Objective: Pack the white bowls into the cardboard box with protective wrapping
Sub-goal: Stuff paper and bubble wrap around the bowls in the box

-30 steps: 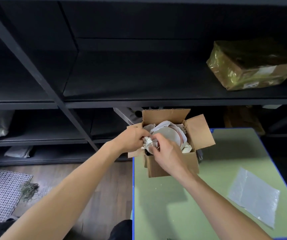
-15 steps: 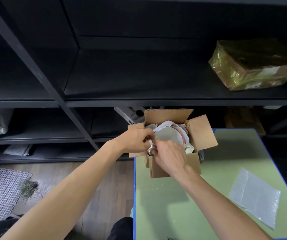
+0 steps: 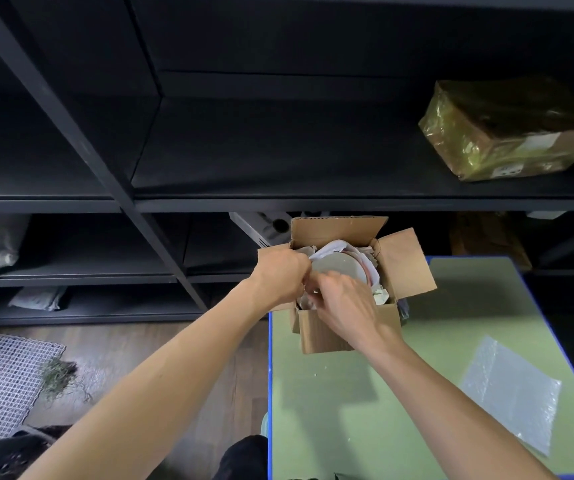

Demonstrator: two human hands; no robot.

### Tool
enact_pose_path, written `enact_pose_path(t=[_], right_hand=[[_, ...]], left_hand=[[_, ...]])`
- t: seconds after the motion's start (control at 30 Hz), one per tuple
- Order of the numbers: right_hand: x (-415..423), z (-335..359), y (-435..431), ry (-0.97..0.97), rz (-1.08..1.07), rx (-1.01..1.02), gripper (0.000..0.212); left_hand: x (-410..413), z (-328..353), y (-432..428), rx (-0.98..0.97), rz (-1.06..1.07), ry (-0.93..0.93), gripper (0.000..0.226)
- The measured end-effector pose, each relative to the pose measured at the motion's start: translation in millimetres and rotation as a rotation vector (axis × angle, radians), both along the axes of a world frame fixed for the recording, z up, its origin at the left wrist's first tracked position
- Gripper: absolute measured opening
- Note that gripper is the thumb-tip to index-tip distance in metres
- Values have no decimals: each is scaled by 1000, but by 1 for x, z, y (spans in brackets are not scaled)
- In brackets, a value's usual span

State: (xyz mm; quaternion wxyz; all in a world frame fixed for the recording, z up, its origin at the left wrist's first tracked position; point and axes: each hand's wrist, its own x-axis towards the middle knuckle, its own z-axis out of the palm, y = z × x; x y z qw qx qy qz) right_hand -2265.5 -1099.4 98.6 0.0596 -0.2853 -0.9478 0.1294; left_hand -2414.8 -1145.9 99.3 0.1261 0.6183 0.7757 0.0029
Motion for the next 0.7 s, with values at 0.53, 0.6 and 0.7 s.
enact_pose_path(t=[0.53,0.6,0.7], right_hand=[[32,-2,-15,-52,166,-83,28],[33,-4,-17,-40,169,-74,28],[35,-5,-19,-12,184,-36,30]], left_hand=[[6,15,-8,-38,81,-122,18],[9,15,-4,-61,57,-58,24],[13,14,2,-97,45,-26,35]])
